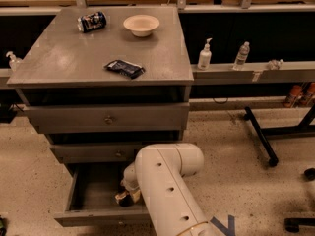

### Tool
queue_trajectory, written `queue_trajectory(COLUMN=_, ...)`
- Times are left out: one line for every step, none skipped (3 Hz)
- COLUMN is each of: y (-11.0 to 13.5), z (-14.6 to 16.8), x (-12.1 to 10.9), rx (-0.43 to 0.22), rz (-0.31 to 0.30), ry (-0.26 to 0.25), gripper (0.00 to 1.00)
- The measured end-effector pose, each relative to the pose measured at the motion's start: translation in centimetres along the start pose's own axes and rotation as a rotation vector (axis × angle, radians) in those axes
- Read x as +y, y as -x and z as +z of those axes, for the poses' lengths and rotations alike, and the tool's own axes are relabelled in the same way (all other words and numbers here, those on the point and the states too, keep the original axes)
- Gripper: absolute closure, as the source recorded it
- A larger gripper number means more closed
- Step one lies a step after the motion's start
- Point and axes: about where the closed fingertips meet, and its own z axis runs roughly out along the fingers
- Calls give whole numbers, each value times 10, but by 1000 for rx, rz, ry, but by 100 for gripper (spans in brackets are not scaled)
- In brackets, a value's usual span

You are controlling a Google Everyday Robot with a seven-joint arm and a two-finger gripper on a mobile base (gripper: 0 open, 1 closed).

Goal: Pick orange can from bottom drawer and place on counter

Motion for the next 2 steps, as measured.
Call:
queue_trajectory(y=-1, z=0, x=-1, rx=-6, rz=0, ry=-4, gripper=60)
queue_trajectory(y=0, z=-2, x=-2, rx=-6, rz=0, ry=-4, gripper=84)
